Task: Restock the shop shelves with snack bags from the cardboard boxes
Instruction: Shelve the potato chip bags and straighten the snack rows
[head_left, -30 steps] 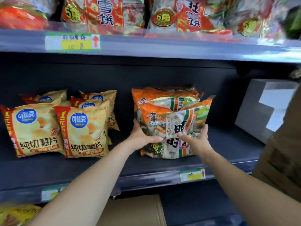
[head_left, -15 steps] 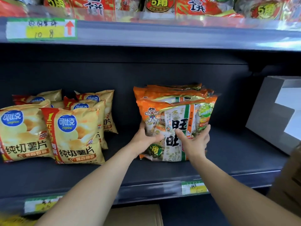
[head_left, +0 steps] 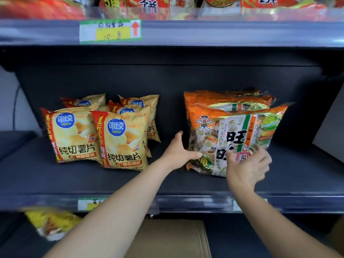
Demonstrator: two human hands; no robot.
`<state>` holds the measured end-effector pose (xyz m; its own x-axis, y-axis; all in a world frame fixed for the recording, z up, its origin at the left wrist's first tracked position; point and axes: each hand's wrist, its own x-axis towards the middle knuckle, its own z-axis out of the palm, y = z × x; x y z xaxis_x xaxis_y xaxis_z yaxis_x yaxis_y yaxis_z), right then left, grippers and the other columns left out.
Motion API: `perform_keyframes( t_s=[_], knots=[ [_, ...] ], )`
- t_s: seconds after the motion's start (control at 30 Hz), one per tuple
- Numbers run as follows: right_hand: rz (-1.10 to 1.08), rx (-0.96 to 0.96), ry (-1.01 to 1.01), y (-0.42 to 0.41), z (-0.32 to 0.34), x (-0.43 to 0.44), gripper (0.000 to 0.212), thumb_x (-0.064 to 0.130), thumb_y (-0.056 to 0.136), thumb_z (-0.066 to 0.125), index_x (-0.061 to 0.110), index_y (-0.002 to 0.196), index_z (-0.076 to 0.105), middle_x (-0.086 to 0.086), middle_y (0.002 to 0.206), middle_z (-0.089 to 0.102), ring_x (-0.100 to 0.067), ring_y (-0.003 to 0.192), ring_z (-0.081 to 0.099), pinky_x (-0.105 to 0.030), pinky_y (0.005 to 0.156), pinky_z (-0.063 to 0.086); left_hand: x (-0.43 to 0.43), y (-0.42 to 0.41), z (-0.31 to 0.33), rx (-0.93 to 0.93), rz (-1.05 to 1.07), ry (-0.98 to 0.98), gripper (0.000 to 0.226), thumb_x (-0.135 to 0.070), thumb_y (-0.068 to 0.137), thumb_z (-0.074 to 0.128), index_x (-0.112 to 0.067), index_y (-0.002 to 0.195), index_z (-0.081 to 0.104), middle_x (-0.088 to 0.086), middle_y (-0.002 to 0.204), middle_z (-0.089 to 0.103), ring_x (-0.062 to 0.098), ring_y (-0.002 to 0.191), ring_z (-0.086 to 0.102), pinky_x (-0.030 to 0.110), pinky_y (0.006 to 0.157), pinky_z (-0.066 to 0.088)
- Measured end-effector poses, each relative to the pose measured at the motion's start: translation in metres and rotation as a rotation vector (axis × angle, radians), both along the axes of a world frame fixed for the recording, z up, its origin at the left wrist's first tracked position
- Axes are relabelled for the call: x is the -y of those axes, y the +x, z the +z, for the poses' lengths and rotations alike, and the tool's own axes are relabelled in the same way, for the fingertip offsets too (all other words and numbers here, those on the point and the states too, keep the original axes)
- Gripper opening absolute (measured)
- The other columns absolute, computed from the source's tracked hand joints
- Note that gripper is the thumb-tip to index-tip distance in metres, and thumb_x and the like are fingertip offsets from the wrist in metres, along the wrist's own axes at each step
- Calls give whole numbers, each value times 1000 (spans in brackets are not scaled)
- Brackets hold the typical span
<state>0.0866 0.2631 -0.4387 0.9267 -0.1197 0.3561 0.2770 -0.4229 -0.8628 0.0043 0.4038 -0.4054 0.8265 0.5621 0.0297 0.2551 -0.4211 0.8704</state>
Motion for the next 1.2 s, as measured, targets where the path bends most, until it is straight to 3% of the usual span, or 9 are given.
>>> perform_keyframes(
  t_s=[0.1, 0.2, 0.3, 0.43, 0.57, 0.73, 0.87, 0.97, 1.2],
  knots=[
    [119, 113, 45, -37, 4, -10, 53, 18, 82, 71, 3, 126, 45, -16, 130, 42, -30, 125, 34, -46, 104, 27, -7, -35, 2, 124, 96, 105, 61, -23, 85, 68, -20, 139, 41, 2, 139, 46, 16, 121, 50, 26, 95, 44],
    [382, 168, 49, -76, 6, -34, 43, 14, 84, 68, 3, 121, 49, -10, 118, 49, -27, 115, 43, -40, 101, 35, -25, -77, 6, 283, 287, 229, 29, -16, 89, 63, -19, 117, 59, -2, 116, 59, 7, 94, 58, 7, 71, 43],
    [609, 105, -45, -107, 9, -67, 48, 24, 87, 66, 10, 129, 46, -4, 126, 47, -22, 122, 40, -42, 104, 36, -57, -123, 11, 359, 568, 317, 19, -11, 88, 61, -14, 107, 62, 2, 112, 58, 14, 94, 59, 13, 76, 45],
    [772, -3, -218, -134, 14, -113, 76, 36, 85, 68, 12, 145, 28, -7, 148, 30, -28, 136, 26, -43, 109, 31, -104, -165, 9, 262, 812, 327, 35, -21, 87, 64, -12, 119, 52, 5, 127, 44, 22, 114, 50, 31, 93, 44],
    [830, -158, -234, -150, 16, -151, 105, 41, 77, 75, 16, 151, 5, -8, 155, 14, -31, 142, 14, -45, 112, 24, -144, -182, -1, 39, 901, 255, 83, -35, 77, 75, -12, 140, 27, 11, 142, 28, 29, 131, 32, 47, 104, 38],
    [779, -234, -198, -156, 4, -180, 121, 41, 71, 80, 20, 151, -8, -7, 156, 12, -29, 144, 12, -47, 113, 21, -180, -186, -12, -7, 921, 88, 119, -37, 69, 82, -15, 150, -2, 12, 155, 11, 32, 140, 23, 53, 110, 30],
    [758, -226, -171, -146, -6, -194, 121, 37, 69, 82, 23, 151, -7, -7, 155, 17, -31, 143, 17, -52, 113, 25, -199, -183, -19, 5, 888, -17, 128, -37, 67, 84, -15, 150, -11, 13, 156, 11, 34, 140, 25, 49, 110, 32],
    [776, -197, -154, -136, -11, -197, 118, 35, 69, 83, 25, 150, -2, -9, 148, 26, -31, 135, 31, -55, 108, 32, -207, -176, -26, 32, 891, -50, 132, -38, 63, 85, -14, 150, -11, 13, 156, 14, 33, 142, 22, 48, 113, 28],
    [840, -157, -119, -119, -15, -192, 102, 33, 67, 84, 26, 145, 19, -2, 134, 41, -25, 117, 52, -54, 98, 44, -226, -178, -32, 156, 885, -135, 103, -28, 60, 87, -14, 138, 21, 7, 142, 32, 29, 129, 38, 44, 104, 39]
  ],
)
